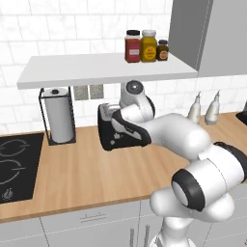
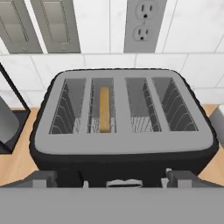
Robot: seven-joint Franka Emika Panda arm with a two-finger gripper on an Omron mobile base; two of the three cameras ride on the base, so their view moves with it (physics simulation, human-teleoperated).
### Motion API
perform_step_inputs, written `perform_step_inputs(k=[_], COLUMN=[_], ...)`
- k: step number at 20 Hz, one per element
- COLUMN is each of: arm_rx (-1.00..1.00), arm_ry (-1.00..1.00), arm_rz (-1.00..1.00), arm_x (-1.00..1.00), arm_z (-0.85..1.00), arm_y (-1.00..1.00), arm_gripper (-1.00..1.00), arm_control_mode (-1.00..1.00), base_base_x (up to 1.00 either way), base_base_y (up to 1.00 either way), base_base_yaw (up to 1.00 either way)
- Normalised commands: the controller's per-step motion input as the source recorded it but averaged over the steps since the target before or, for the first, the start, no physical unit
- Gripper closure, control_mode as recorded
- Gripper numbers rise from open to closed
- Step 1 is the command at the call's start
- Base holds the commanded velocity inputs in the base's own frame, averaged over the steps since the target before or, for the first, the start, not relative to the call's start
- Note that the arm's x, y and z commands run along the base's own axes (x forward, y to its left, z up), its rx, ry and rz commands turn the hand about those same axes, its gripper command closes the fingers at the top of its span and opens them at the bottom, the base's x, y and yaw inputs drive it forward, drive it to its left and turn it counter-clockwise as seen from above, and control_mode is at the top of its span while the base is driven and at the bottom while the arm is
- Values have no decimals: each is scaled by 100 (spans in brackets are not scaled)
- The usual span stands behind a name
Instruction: Start the toaster. Once the lever pops up, take the bread to the plate on the dining counter.
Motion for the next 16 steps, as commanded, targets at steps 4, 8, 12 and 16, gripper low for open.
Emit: perform_step_inputs(k=[4,8,12,16], arm_rx=[0,0,0,0], arm_ry=[-1,-6,-10,-7], arm_rz=[2,5,1,0], arm_x=[31,19,1,3], arm_z=[6,0,-8,-10], arm_y=[13,8,0,0], arm_gripper=[-100,-100,-100,-100], arm_control_mode=[-100,-100,-100,-100], base_base_x=[0,0,0,0], base_base_y=[0,0,0,0], base_base_yaw=[0,0,0,0])
